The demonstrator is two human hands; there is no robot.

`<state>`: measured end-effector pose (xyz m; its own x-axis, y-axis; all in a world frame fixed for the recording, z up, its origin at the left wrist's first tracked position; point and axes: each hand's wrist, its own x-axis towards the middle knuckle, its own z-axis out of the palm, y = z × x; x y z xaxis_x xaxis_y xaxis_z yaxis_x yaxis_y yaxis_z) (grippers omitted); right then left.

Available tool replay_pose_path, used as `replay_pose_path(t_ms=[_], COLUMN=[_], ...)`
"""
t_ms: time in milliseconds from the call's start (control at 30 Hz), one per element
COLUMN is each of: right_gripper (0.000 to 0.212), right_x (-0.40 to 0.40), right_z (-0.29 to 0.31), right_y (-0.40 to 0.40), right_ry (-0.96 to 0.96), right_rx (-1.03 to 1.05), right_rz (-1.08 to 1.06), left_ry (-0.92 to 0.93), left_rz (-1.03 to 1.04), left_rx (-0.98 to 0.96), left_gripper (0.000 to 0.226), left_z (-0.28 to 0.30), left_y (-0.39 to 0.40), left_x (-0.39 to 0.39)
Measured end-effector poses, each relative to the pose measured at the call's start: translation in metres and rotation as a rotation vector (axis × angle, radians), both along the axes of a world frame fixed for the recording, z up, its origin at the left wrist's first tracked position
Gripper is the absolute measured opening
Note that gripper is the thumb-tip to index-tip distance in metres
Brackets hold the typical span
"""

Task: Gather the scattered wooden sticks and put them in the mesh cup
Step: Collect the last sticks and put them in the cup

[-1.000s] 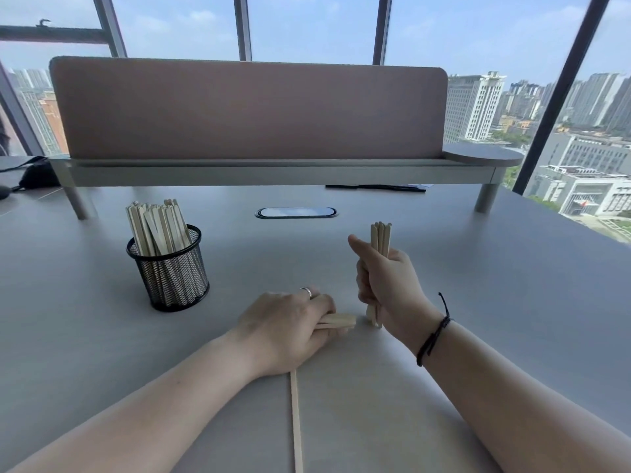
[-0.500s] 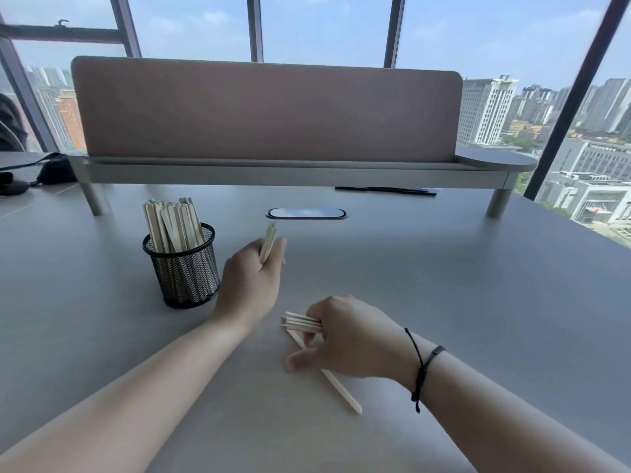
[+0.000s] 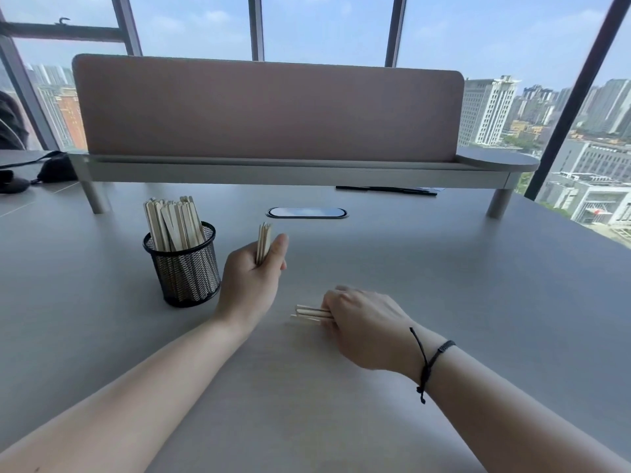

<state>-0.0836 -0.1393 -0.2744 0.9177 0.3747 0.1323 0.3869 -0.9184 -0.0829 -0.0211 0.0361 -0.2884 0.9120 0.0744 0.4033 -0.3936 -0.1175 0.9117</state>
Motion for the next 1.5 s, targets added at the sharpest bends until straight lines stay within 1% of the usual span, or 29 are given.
replay_pose_path(t_ms=[67, 100, 167, 333, 367, 433, 500, 533, 667, 833, 867, 1000, 1100, 1200, 1333, 1400, 1500], right_gripper=[0.014, 0.012, 0.016, 0.053, 0.057, 0.056, 0.058, 0.058, 0.057, 0.047, 0.049, 0.072, 0.077, 0.068, 0.046, 0.041, 0.038], right_x=[0.003, 0.004, 0.009, 0.012, 0.011, 0.009, 0.008, 0.008, 0.007, 0.007, 0.007, 0.006, 0.006, 0.007, 0.009, 0.010, 0.010], right_z=[0.001, 0.003, 0.007, 0.014, 0.016, 0.020, 0.025, 0.025, 0.021, 0.021, 0.022, 0.026, 0.031, 0.030, 0.029, 0.031, 0.030], right_y=[-0.005, -0.007, -0.010, -0.009, -0.009, -0.009, -0.010, -0.011, -0.010, -0.011, -0.011, -0.011, -0.013, -0.015, -0.014, -0.014, -0.015], right_ry=[-0.023, -0.032, -0.022, 0.121, 0.143, 0.189, 0.257, 0.273, 0.303, 0.349, 0.362, 0.452, 0.536, 0.557, 0.489, 0.457, 0.420], right_rx=[0.077, 0.163, 0.419, 1.076, 1.193, 1.426, 1.595, 1.632, 1.654, 1.716, 1.720, 1.727, 1.791, 1.816, 1.816, 1.830, 1.842], right_rz=[-0.031, -0.046, -0.074, -0.125, -0.127, -0.130, -0.121, -0.112, -0.080, -0.061, -0.066, -0.049, 0.027, 0.040, -0.069, -0.083, -0.087], left_ry=[0.029, 0.044, 0.065, 0.127, 0.136, 0.147, 0.152, 0.152, 0.137, 0.137, 0.142, 0.131, 0.101, 0.065, 0.064, 0.066, 0.086], left_rz=[0.000, -0.004, -0.022, -0.050, -0.065, -0.096, -0.119, -0.125, -0.123, -0.110, -0.106, -0.132, -0.175, -0.185, -0.168, -0.151, -0.153], left_rx=[-0.035, -0.061, -0.123, -0.233, -0.248, -0.258, -0.259, -0.259, -0.237, -0.265, -0.273, -0.272, -0.291, -0.259, -0.231, -0.237, -0.242], left_gripper=[0.051, 0.052, 0.054, 0.053, 0.053, 0.054, 0.055, 0.055, 0.053, 0.053, 0.054, 0.056, 0.056, 0.056, 0.062, 0.064, 0.060], left_z=[0.002, 0.003, 0.004, 0.009, 0.010, 0.011, 0.012, 0.013, 0.012, 0.015, 0.016, 0.020, 0.022, 0.019, 0.018, 0.023, 0.029], left_y=[0.001, 0.001, 0.000, -0.004, -0.004, -0.005, -0.007, -0.008, -0.010, -0.007, -0.006, -0.006, -0.008, -0.009, -0.010, -0.011, -0.015], left_x=[-0.001, -0.001, -0.002, -0.005, -0.006, -0.007, -0.009, -0.010, -0.012, -0.010, -0.010, -0.014, -0.018, -0.017, -0.017, -0.020, -0.024])
